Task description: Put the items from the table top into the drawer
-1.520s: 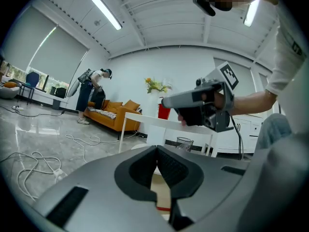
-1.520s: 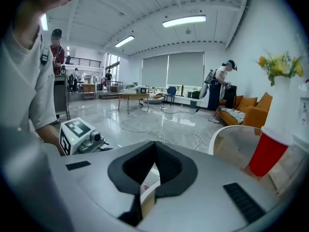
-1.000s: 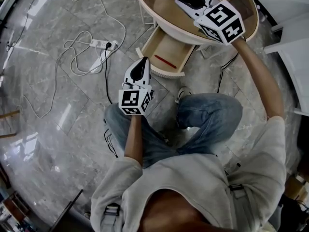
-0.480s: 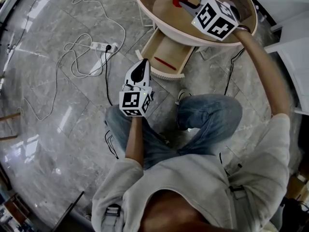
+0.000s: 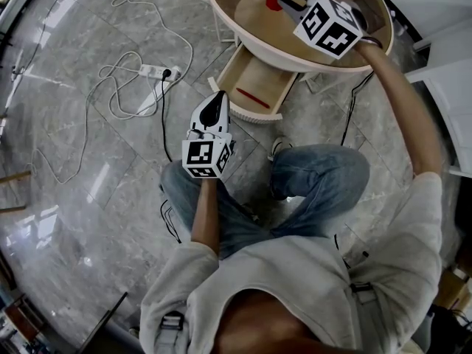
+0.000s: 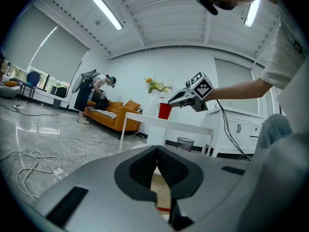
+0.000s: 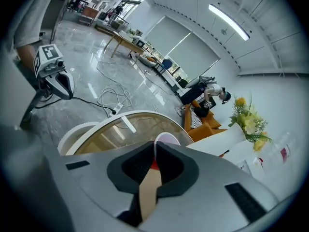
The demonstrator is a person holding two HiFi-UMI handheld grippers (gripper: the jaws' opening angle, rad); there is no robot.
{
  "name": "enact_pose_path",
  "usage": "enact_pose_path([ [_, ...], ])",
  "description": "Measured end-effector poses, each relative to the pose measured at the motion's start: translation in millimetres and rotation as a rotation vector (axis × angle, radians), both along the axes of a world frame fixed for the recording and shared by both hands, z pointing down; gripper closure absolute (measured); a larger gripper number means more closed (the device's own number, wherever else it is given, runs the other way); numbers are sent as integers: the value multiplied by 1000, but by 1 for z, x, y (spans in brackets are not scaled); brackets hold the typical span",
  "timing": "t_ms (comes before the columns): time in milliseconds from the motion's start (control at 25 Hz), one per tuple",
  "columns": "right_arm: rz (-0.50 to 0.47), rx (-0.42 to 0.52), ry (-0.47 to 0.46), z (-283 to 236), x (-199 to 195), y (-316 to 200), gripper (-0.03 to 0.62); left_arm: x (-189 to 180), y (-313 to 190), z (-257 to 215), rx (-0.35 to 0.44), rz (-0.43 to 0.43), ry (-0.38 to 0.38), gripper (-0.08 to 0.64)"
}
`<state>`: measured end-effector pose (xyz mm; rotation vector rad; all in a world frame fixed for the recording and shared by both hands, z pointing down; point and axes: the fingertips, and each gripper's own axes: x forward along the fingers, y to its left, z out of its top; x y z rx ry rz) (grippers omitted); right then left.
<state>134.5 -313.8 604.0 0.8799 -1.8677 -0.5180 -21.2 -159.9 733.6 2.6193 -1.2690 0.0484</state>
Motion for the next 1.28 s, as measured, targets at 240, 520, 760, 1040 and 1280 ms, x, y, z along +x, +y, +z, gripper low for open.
enact_pose_path([
  [240,-68,8,-71,-14,-36,19,555,-1,0,-1,3,-5,-7,545],
  [520,-206,-14,-123,-19,-97,54,555,-9,1,-3,5,-28,-19,545],
  [760,-338,-40,-161,-10,-151,82,555,-22,3,-6,12,-61,-21,545],
  [1040,-372,-130,-177,35,-177,103,557,-34,8,-10,16,-82,-20,545],
  [1280,-358,-244,-166,93,-181,116,557,-36,9,-10,13,-89,-15,545],
])
